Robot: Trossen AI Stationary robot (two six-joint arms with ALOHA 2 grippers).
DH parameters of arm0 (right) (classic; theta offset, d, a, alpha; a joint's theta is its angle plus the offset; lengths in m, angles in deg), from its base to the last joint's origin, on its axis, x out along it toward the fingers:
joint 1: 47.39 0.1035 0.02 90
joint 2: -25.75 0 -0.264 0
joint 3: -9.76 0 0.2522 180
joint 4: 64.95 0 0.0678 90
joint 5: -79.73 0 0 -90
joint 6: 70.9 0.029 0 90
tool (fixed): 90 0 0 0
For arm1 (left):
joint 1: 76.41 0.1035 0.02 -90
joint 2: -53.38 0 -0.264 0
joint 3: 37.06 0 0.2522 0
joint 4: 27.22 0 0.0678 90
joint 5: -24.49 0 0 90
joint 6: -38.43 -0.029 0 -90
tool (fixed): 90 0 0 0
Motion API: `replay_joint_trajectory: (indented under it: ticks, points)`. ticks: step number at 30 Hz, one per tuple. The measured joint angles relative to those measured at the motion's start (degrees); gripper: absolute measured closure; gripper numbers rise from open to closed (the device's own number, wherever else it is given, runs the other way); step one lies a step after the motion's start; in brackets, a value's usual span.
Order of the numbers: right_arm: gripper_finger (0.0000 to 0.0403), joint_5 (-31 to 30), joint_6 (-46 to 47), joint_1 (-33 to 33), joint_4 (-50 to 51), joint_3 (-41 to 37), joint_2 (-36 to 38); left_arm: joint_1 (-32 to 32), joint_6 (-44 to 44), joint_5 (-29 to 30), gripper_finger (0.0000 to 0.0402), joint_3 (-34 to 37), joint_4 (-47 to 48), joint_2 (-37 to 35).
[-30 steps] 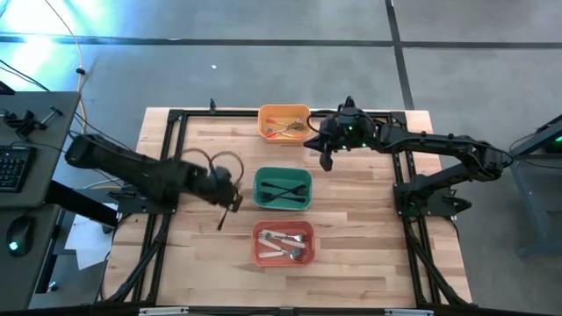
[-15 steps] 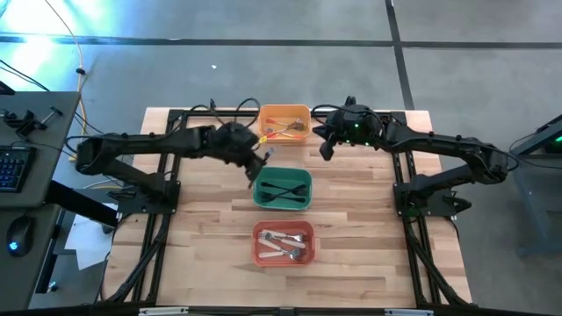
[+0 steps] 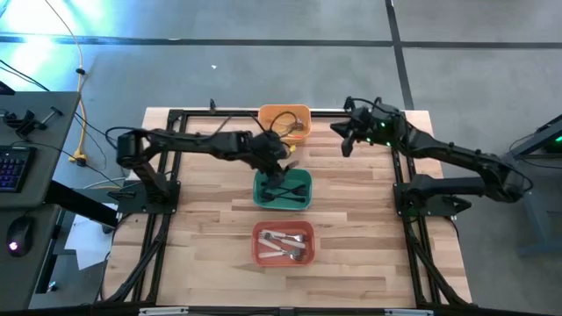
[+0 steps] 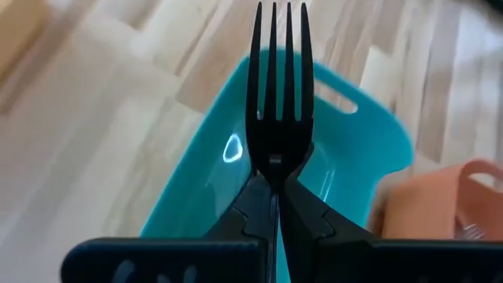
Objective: Sort silverware by color (type)
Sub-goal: Put the black fork into the green bin, then return to Home Position
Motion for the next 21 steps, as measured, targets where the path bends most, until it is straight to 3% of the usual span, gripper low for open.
replay_joint_trajectory:
  ticks: [5, 15, 21]
  points:
    - [0.0403, 0.3, 4.1, -0.2, -3.8, -6.9, 4.8, -1.8, 1.9, 0.1, 0.0398, 0.0, -0.5, 3.3]
    - [0.0403, 1.8, 3.2, -0.2, -3.3, -8.9, 7.8, -5.5, 7.4, 3.4, 0.0398, -0.1, -0.4, 8.2]
    - [0.0403, 4.0, 2.0, -0.2, -3.1, -8.9, 7.7, -6.4, 10.9, 4.5, 0.0359, -0.1, -0.2, 9.7]
